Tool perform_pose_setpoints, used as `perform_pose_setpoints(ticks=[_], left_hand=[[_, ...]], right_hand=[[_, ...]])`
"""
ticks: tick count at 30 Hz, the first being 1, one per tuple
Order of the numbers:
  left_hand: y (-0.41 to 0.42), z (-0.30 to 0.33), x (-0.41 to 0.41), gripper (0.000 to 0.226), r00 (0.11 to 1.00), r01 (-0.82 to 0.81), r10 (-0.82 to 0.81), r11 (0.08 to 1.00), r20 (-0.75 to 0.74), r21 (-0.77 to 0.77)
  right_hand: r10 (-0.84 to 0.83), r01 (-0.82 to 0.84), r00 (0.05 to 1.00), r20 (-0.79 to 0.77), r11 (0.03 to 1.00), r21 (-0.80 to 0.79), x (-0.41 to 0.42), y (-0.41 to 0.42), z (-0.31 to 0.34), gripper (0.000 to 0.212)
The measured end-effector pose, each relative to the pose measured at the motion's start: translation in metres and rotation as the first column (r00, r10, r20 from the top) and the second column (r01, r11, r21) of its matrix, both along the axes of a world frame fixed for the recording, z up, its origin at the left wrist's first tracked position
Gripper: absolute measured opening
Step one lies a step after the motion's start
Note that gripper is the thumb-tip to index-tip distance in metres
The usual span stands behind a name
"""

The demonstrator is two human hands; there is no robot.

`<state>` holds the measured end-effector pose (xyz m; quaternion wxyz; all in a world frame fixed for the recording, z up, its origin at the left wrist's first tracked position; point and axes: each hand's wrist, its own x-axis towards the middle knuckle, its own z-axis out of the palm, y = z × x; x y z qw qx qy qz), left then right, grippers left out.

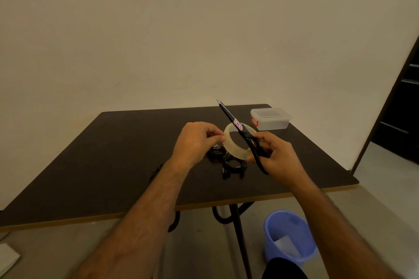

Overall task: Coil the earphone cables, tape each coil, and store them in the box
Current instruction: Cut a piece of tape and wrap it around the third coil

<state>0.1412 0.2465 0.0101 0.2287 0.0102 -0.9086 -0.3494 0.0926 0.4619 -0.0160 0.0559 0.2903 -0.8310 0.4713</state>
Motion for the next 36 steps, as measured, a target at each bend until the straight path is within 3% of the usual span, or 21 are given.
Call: perform_pose_setpoints(ticks=[11, 18, 22, 26, 30, 36], left_hand=[[-0.012, 0.023, 0.001, 0.008, 0.981, 0.15, -0.116, 0.96, 0.153, -0.234], [-0.016, 0.018, 0.004, 0.013, 0.996, 0.083, -0.073, 0.957, 0.049, -0.277], [-0.016, 0.013, 0.006, 0.013, 0.995, 0.094, -0.088, 0.971, 0.035, -0.222], [-0.004, 0.011, 0.005, 0.006, 0.983, 0.178, -0.159, 0.947, 0.091, -0.268], [0.028, 0.004, -0.011, 0.008, 0.965, 0.233, -0.209, 0.96, 0.158, -0.156], [0.084, -0.017, -0.06, 0.015, 0.924, 0.209, -0.162, 0.973, 0.347, -0.102]], right_hand=[[0.065, -0.064, 0.998, -0.009, 0.994, 0.084, 0.007, 0.009, 0.015, 0.054], [0.072, -0.072, 0.997, 0.04, 0.997, 0.007, 0.012, -0.005, 0.015, 0.048], [0.036, -0.043, 0.997, 0.062, 0.994, 0.105, 0.011, -0.012, 0.014, 0.052], [-0.076, 0.07, 0.996, 0.056, 0.993, 0.09, 0.003, 0.002, 0.018, 0.049], [-0.217, 0.223, 0.975, -0.051, 0.953, 0.205, -0.012, 0.025, 0.015, 0.047], [-0.447, 0.471, 0.881, -0.155, 0.799, 0.373, -0.054, 0.06, -0.008, 0.02]])
